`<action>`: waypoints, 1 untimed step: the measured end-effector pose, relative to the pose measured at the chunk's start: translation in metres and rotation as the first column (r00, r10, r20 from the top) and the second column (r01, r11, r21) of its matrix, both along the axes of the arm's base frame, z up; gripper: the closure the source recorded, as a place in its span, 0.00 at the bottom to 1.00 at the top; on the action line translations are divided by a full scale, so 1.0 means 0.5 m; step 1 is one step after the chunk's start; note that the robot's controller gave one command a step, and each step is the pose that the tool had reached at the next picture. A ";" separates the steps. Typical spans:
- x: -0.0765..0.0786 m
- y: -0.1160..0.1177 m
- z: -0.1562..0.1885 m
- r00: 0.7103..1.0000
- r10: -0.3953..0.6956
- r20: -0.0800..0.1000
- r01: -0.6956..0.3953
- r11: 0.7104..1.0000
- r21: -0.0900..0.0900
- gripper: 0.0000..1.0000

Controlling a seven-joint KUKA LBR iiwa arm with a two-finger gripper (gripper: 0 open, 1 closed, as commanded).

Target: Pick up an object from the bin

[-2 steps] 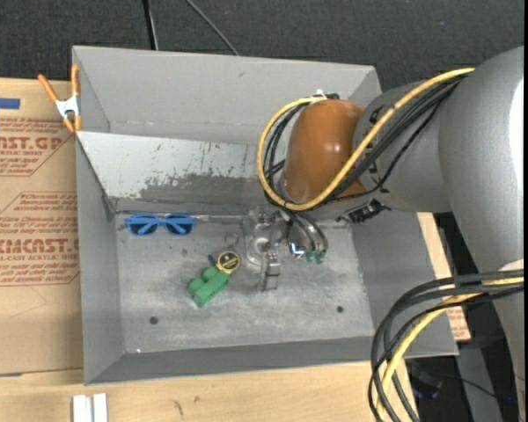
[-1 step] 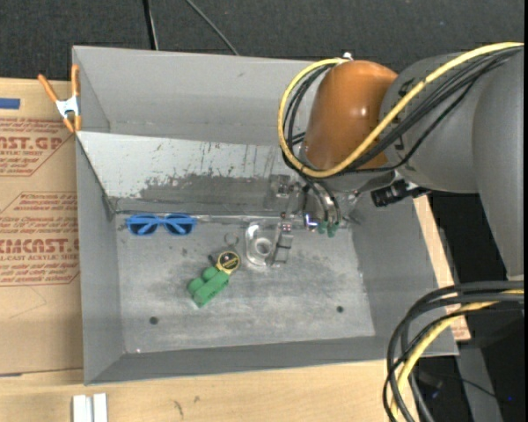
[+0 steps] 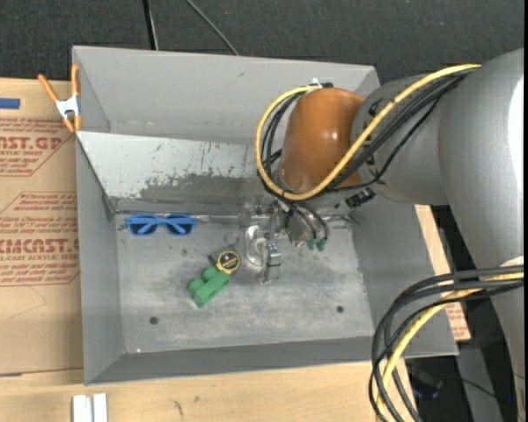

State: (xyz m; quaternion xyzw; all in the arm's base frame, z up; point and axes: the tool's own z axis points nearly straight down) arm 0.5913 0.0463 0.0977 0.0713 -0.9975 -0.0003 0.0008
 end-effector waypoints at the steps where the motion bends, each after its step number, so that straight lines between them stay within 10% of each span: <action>1: 0.000 -0.003 -0.024 0.995 0.104 0.003 -0.104 0.995 0.000 0.00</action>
Offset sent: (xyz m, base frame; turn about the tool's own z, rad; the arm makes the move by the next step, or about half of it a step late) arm 0.0001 -0.0027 -0.0115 -0.1034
